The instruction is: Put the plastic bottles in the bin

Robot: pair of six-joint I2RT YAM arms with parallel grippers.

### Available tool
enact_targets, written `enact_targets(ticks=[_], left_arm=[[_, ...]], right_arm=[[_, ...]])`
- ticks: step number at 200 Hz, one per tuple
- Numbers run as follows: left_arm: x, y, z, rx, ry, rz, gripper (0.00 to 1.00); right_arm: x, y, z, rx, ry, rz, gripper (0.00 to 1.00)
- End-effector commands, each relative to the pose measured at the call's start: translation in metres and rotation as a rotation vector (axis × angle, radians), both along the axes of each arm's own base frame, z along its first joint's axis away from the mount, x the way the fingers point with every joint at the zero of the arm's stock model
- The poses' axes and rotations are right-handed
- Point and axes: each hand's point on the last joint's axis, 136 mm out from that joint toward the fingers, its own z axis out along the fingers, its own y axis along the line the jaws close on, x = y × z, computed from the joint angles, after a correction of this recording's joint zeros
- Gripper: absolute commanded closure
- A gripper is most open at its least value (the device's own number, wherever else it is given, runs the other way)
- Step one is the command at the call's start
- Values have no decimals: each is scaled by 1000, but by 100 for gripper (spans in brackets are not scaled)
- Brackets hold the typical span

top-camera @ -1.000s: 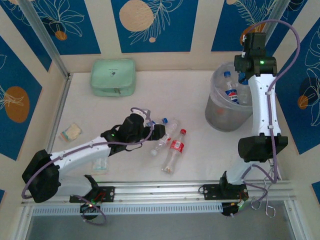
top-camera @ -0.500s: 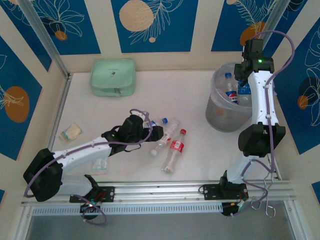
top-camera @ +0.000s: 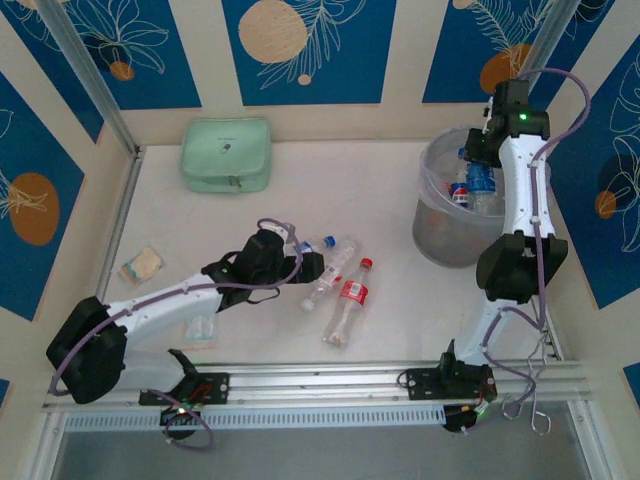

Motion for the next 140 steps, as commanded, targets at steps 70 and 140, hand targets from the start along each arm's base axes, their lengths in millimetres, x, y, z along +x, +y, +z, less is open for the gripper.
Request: enact_targets(ticks=[70,140], left_arm=[[0,15,1,37,-4,3,0],[-3,23,-3,139,-1,-34,0]], right_arm=[[-6,121,-20,556,97,139,100],[-21,109,16,357,35,130,63]])
